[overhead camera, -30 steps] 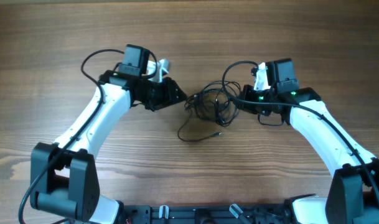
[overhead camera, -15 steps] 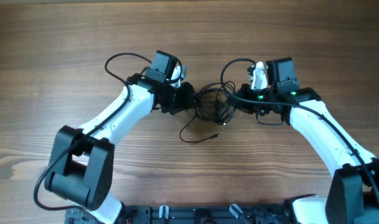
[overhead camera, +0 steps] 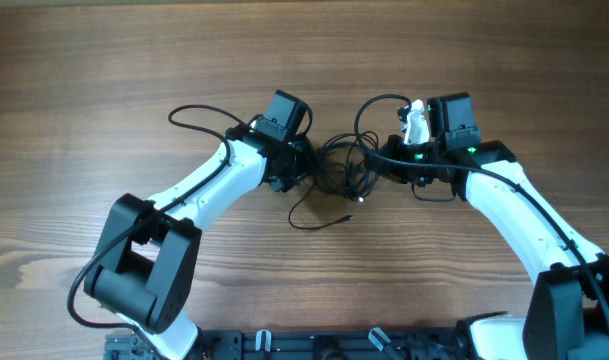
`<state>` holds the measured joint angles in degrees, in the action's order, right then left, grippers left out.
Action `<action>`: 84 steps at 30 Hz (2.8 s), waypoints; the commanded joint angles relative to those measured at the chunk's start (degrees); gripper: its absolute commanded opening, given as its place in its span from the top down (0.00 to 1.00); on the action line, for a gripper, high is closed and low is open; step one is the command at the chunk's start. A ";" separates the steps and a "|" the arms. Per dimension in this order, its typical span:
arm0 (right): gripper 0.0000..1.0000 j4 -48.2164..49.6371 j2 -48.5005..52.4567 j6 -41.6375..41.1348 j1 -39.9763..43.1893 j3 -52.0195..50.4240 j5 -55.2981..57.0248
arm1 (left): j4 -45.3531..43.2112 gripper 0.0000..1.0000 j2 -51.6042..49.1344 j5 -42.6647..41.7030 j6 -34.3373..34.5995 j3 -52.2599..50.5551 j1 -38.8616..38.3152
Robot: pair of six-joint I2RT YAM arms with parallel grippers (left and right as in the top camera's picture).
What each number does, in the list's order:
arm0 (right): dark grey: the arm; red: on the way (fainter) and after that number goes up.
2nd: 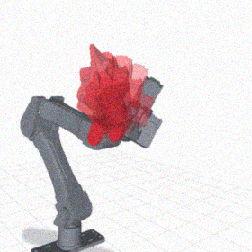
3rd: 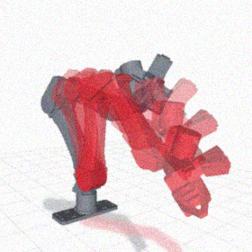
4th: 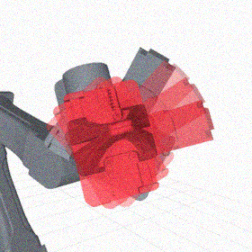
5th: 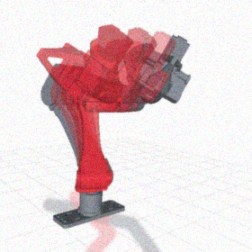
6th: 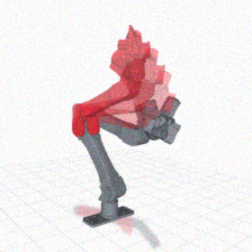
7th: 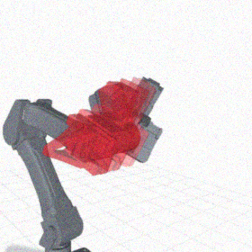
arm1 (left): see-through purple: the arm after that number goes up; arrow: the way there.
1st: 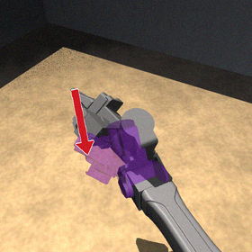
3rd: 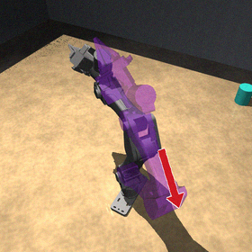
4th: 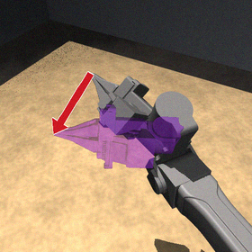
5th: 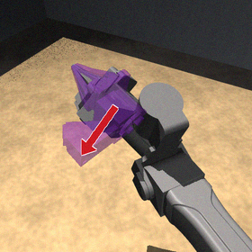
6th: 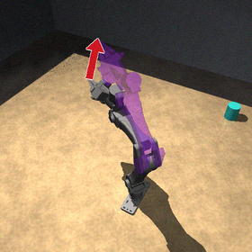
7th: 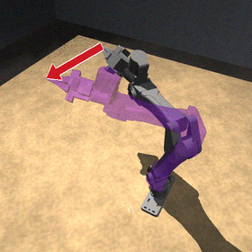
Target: Untangle cables
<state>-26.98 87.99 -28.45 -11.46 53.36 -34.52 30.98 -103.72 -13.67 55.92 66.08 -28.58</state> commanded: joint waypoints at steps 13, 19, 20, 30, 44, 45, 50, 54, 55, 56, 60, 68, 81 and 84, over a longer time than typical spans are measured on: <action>0.96 -0.04 0.85 -0.22 0.07 0.72 -1.27 | 1.38 0.47 -0.66 -1.33 7.61 0.50 -0.44; 0.96 -0.07 0.85 -0.20 0.07 0.72 -1.27 | 0.98 0.44 -1.57 1.14 7.63 0.50 -0.94; 0.96 -0.07 0.85 -0.20 0.07 0.72 -1.27 | 0.70 0.44 -1.99 1.14 7.63 0.50 -0.94; 0.96 -0.11 0.85 -0.17 0.07 0.72 -1.14 | 1.11 0.96 -3.85 3.06 2.12 0.48 1.20; 0.95 -13.38 0.85 -6.16 2.34 0.72 28.11 | 12.48 0.96 8.09 2.80 -18.60 0.63 31.06; 0.96 -13.35 0.85 -6.12 2.34 0.72 27.47 | 11.30 0.96 9.88 2.43 -19.71 0.70 32.83; 0.96 -13.92 0.85 -6.23 2.34 0.72 26.86 | 5.46 0.96 17.84 2.43 -19.93 0.70 39.23; 0.96 -14.32 0.85 -6.19 2.34 0.72 26.86 | 0.31 0.96 23.39 2.45 -19.45 0.70 45.55; 0.96 -14.40 0.85 -6.21 2.34 0.72 26.86 | -0.24 0.96 23.91 2.43 -19.43 0.70 46.49; 0.96 -14.45 0.85 -6.21 2.34 0.72 26.86 | -0.48 0.96 24.26 2.45 -18.99 0.70 47.30; 0.96 -14.38 0.85 -5.99 2.34 0.72 25.86 | 1.25 0.96 24.22 0.37 -17.99 0.68 47.19; 0.96 -7.08 0.85 8.92 2.32 0.72 -3.21 | 5.31 0.45 24.00 -2.12 -22.97 0.57 33.81; 0.96 -6.91 0.85 8.81 2.32 0.72 -2.78 | 8.26 0.42 12.35 -2.38 -17.20 0.55 10.08; 0.96 -6.93 0.85 8.81 2.34 0.72 -2.78 | 8.00 0.45 7.45 -2.40 -5.64 0.55 5.22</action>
<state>-34.20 88.07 -20.67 -9.13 53.52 -35.99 39.07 -92.14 -15.81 38.63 66.08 -19.42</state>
